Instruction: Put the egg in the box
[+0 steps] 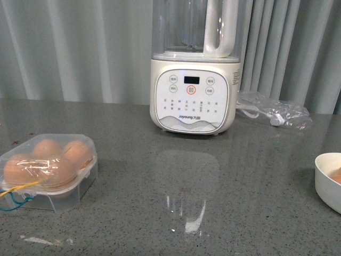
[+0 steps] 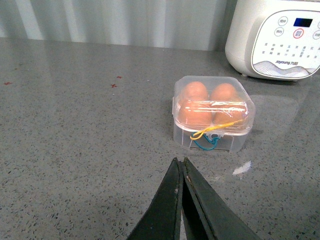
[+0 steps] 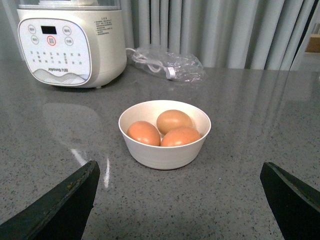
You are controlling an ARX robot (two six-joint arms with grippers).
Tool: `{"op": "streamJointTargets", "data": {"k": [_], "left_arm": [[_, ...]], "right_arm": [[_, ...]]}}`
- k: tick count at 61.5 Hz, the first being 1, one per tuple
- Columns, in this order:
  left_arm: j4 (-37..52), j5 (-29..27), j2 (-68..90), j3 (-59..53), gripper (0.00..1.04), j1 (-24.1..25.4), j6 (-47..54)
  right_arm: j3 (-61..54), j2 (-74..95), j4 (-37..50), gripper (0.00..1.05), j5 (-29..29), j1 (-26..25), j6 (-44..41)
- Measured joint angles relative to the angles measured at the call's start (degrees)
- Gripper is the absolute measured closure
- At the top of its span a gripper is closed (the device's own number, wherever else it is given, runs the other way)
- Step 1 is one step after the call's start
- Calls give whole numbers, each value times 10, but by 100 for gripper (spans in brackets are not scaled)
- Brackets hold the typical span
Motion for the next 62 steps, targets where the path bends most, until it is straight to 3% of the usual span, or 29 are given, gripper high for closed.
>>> {"op": "streamJointTargets", "data": {"k": [43, 62], "left_arm": [[2, 0, -30, -19, 101, 0, 0], [2, 0, -30, -19, 50, 0, 0]], "right_arm": [[0, 0, 0, 7, 0, 0, 0], [0, 0, 0, 7, 0, 0, 0]]}}
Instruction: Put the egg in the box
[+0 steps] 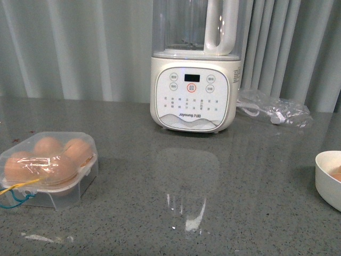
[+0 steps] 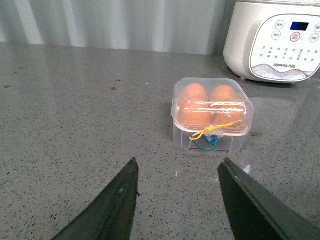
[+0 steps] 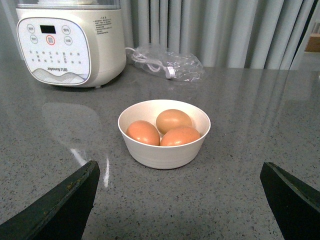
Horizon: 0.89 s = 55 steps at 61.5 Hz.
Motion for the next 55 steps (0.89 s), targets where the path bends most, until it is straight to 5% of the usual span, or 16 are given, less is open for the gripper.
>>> {"op": "streamJointTargets", "data": {"k": [16, 55], "left_arm": [[0, 0, 0, 0, 6, 0, 0], [0, 0, 0, 0, 7, 0, 0]], "right_arm": [[0, 0, 0, 7, 0, 0, 0], [0, 0, 0, 7, 0, 0, 0]]}}
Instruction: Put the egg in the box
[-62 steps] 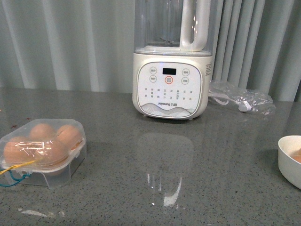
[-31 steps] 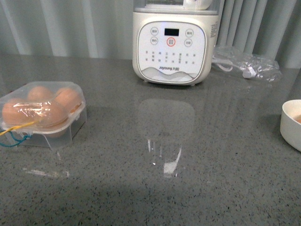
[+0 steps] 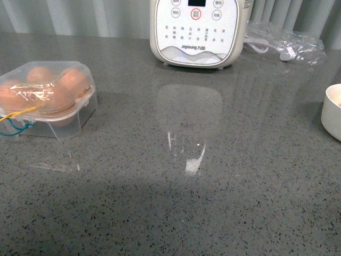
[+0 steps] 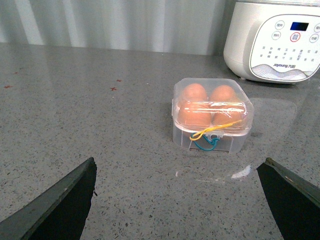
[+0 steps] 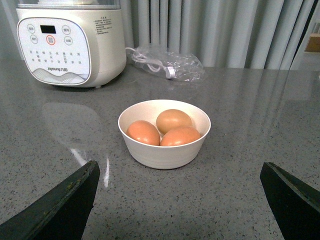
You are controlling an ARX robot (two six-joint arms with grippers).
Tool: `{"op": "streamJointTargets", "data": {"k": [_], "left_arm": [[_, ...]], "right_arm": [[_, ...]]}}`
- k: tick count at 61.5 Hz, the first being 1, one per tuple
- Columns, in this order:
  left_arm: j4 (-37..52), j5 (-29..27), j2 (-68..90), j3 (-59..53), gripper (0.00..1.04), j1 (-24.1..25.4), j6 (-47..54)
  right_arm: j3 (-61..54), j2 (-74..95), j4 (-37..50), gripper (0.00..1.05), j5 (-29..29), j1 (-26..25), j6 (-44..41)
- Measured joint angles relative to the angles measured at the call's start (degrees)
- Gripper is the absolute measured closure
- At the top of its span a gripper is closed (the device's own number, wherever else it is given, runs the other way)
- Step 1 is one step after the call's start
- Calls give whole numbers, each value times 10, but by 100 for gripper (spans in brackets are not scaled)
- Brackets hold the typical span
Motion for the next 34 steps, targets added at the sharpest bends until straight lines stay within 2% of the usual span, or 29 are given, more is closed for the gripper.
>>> {"op": "streamJointTargets", "data": {"k": [34], "left_arm": [[0, 0, 0, 0, 7, 0, 0]], "right_arm": [[0, 0, 0, 7, 0, 0, 0]]}}
